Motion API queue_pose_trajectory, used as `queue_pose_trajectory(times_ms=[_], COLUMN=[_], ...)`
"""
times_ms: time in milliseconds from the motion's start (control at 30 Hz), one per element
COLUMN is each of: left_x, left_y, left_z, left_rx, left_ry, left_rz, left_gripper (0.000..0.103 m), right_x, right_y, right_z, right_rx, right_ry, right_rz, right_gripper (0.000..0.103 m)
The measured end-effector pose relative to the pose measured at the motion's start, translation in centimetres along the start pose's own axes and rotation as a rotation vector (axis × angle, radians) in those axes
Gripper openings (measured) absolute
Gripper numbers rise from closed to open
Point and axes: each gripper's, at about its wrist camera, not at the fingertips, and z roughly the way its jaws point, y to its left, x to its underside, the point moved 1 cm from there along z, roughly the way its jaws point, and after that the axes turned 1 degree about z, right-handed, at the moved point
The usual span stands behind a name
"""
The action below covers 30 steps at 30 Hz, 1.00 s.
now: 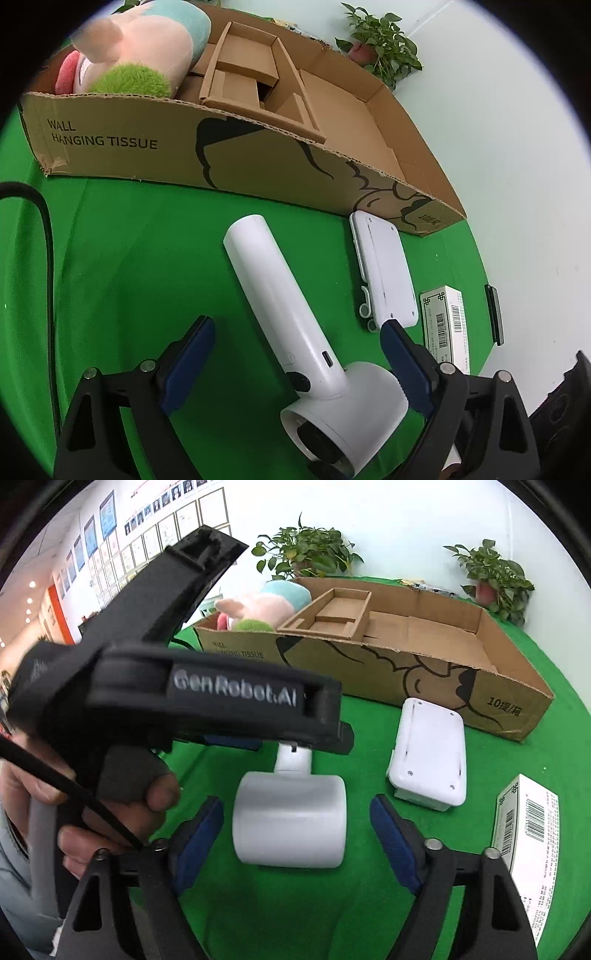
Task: Organize objects
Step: 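Grasp the hair dryer handle with the left gripper while the right gripper grips its head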
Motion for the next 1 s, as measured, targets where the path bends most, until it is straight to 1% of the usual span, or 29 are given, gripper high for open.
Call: queue_pose_trajectory(times_ms=[33,67,100,133,200,233,267,333,367,433,533,733,867,1000], left_x=[0.0,0.1,0.2,0.4,0.6,0.7,0.8,1.1,1.3,1.0,1.1,1.0,0.1,-1.2], left_y=[-0.1,-0.2,-0.3,-0.4,-0.5,-0.7,-0.8,-0.9,-0.8,-0.5,-0.7,-1.7,-3.0,-4.8], left_z=[0.1,0.0,0.0,0.1,0.2,0.2,0.2,0.2,0.2,0.3,0.5,0.5,-0.5,-1.8], left_rx=[-0.006,-0.014,-0.013,-0.001,0.017,0.013,0.006,-0.016,-0.037,-0.031,-0.041,-0.039,-0.051,-0.073], left_ry=[0.006,0.010,0.017,0.025,0.041,0.047,0.051,0.059,0.063,0.068,0.078,0.097,0.073,0.038], left_rz=[0.007,0.013,0.015,0.013,0.011,0.015,0.016,0.016,0.014,0.003,0.005,0.000,0.025,0.068], left_gripper=[0.089,0.085,0.080,0.077,0.066,0.065,0.062,0.051,0.041,0.041,0.040,0.038,0.037,0.037], right_x=[0.1,0.3,0.4,0.5,0.7,0.8,1.1,1.5,1.6,1.9,1.9,2.2,1.5,0.2], right_y=[0.1,0.3,0.4,0.6,0.9,1.2,1.4,2.2,2.3,2.6,2.7,3.2,2.9,2.8], right_z=[0.3,0.5,0.6,0.5,0.3,0.1,0.0,-0.6,-0.7,-1.1,-1.3,-2.0,-2.5,-3.6], right_rx=[-0.013,-0.015,-0.016,-0.015,-0.022,-0.019,-0.015,0.026,0.039,0.066,0.073,0.108,0.118,0.127], right_ry=[0.019,0.034,0.036,0.031,0.030,0.030,0.029,0.018,0.013,-0.003,-0.009,-0.021,-0.045,-0.097], right_rz=[-0.006,-0.008,-0.011,-0.016,-0.021,-0.023,-0.027,-0.048,-0.057,-0.078,-0.083,-0.066,-0.048,-0.032], right_gripper=[0.057,0.056,0.056,0.056,0.056,0.056,0.056,0.056,0.056,0.056,0.056,0.055,0.055,0.055])
